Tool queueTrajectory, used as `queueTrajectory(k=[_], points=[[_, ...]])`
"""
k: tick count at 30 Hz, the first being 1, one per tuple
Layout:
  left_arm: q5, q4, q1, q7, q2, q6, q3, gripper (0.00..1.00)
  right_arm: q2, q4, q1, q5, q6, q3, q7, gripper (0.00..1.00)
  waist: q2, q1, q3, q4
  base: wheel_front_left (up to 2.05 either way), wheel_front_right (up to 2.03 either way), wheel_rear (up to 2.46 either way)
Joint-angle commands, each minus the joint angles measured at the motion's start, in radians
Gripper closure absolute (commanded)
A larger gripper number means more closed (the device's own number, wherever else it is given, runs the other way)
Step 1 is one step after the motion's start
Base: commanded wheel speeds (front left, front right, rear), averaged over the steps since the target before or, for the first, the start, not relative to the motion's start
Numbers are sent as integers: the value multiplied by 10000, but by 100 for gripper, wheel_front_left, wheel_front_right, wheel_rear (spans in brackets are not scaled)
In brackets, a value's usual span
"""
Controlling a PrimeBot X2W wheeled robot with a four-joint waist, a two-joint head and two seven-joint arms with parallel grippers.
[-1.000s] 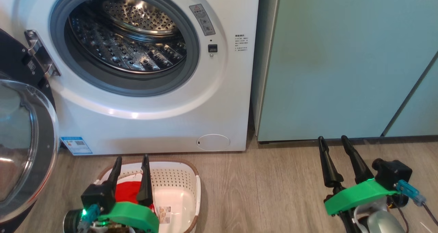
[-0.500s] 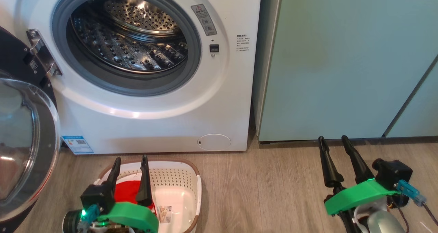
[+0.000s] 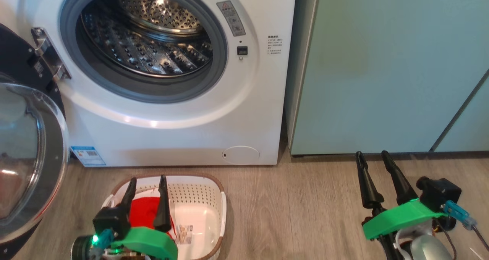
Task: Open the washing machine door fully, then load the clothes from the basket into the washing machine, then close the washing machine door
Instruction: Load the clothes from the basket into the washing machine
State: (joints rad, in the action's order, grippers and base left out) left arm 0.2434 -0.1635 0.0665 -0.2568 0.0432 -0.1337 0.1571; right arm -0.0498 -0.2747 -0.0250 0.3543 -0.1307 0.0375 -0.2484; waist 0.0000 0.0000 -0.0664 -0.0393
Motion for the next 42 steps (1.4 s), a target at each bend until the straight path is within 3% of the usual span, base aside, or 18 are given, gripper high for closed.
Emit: queueTrajectory(k=[1,7,16,29,34,42], points=[[-102,158,-356,-49,70,44,-289,0,-4,365,-261,65,0,275,-134,0,0,0,157,17,0,0,0],[-497,-1408,-527,-49,70,-117,-60,0,-4,373,-350,-47,0,324,-134,0,0,0,853,-60,0,0,0],[-1125,-3648,-2131,-49,270,-349,-303,0,-4,600,-1068,-284,0,553,-134,0,0,0,2899,-402,0,0,0],[-1284,-7585,-5405,-49,1239,-299,-940,0,-4,960,-2135,-275,0,759,-134,0,0,0,5837,-1225,0,0,0],[-1186,-9128,-6525,-49,1592,-182,-1038,0,-4,1090,-2382,-138,0,866,-134,0,0,0,6694,-1575,0,0,0],[-1309,-10708,-7784,147,2386,-383,-939,0,-4,1197,-2698,249,0,1206,-134,0,0,0,7730,-2214,0,0,0]])
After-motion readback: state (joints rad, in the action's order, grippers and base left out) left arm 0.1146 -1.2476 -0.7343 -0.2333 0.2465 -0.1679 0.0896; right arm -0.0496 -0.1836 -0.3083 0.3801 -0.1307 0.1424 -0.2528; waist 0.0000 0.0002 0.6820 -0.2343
